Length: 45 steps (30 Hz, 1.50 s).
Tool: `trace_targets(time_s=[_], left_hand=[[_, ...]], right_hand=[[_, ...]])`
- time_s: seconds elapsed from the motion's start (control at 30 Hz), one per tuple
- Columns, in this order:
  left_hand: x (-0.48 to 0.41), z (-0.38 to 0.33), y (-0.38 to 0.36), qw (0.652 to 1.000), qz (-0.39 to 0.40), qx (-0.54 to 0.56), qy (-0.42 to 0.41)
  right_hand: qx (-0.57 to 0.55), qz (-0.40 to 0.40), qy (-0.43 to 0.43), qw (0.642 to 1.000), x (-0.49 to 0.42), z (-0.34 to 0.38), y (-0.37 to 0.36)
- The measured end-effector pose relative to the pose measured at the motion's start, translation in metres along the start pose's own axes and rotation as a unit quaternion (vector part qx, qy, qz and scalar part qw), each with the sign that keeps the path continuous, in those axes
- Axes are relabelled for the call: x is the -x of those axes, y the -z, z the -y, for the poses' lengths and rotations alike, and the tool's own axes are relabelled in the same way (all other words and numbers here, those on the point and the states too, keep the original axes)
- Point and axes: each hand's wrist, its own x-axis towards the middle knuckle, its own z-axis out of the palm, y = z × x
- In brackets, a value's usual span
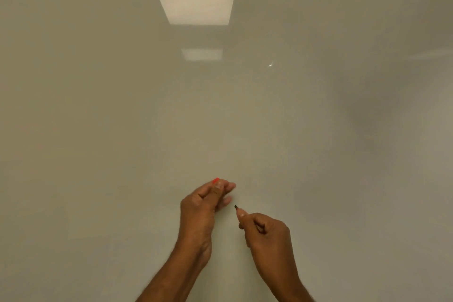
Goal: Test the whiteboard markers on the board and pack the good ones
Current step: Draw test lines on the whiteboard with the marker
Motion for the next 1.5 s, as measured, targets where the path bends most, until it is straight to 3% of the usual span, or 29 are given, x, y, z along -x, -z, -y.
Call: trace_targets(time_s=[0.17, 0.33, 0.4, 0.5, 0.57, 0.7, 0.9, 1.0, 1.27, 1.5], left_hand=[[-0.019, -0.014, -0.005, 0.968, -0.029, -0.154, -0.198], [-0.058, -0.015, -0.004, 0.917, -0.04, -0.235, -0.32], [-0.075, -0.015, -0.004, 0.889, -0.04, -0.268, -0.368], [-0.096, -0.016, -0.008, 0.853, -0.032, -0.291, -0.433], [-0.109, -0.017, -0.013, 0.836, -0.036, -0.298, -0.459], [-0.13, -0.018, -0.021, 0.799, -0.055, -0.328, -0.501], [-0.151, -0.014, -0.029, 0.734, -0.09, -0.367, -0.565], [-0.155, -0.011, -0.031, 0.707, -0.114, -0.378, -0.587], [-0.16, -0.008, -0.031, 0.663, -0.158, -0.424, -0.596], [-0.162, -0.006, -0.032, 0.645, -0.164, -0.443, -0.601]], right_hand=[[-0.041, 0.007, -0.011, 0.999, -0.02, 0.011, 0.02], [-0.168, 0.012, 0.024, 0.985, -0.052, 0.046, 0.037], [-0.246, 0.023, 0.016, 0.969, -0.066, 0.054, 0.042], [-0.403, 0.063, -0.024, 0.913, -0.086, 0.059, 0.048], [-0.435, 0.072, -0.028, 0.897, -0.097, 0.06, 0.053], [-0.405, 0.053, 0.009, 0.913, -0.11, 0.065, 0.059], [-0.211, -0.038, 0.151, 0.965, -0.123, 0.07, 0.054], [-0.149, -0.079, 0.213, 0.962, -0.132, 0.068, 0.049], [-0.004, -0.163, 0.275, 0.947, -0.168, 0.052, 0.034], [0.065, -0.17, 0.302, 0.936, -0.181, 0.056, 0.034]])
